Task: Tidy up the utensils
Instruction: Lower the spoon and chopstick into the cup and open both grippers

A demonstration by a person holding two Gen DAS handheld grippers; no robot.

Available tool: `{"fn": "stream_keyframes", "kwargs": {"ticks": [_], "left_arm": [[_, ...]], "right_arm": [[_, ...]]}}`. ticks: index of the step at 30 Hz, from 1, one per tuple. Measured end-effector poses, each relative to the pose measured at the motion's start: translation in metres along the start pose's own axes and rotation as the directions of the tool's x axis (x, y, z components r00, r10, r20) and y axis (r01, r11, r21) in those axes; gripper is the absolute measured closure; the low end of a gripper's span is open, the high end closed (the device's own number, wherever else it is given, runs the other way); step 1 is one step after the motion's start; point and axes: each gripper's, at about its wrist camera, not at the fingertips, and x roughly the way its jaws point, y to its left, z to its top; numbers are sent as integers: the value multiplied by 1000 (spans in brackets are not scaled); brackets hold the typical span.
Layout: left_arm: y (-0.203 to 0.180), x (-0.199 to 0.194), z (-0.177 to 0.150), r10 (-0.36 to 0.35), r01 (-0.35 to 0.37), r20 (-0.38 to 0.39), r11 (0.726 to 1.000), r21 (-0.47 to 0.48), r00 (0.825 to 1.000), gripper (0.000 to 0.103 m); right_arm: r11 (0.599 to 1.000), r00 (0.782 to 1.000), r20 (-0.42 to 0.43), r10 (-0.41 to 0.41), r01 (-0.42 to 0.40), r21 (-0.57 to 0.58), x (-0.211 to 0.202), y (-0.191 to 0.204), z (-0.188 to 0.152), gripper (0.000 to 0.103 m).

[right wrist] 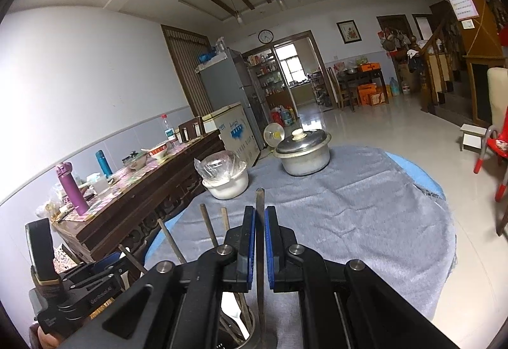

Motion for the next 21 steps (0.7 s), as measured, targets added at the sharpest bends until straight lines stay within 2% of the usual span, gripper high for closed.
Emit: {"fn": "stream_keyframes", "kwargs": {"ticks": [9,16,21], "left_arm": [[-5,-7,2,-14,14,8,1000,0,1000,71],[-4,-9,3,-29,29,9,1000,-6,1000,71],[-3,-14,8,-53,53,24,998,-18,998,71]], "right_arm": [[1000,999,28,23,-23,-5,-13,4,6,97],[999,999,29,38,-39,35,-17,-5,8,96],[999,997,72,36,-38,19,-30,0,16,96]]}}
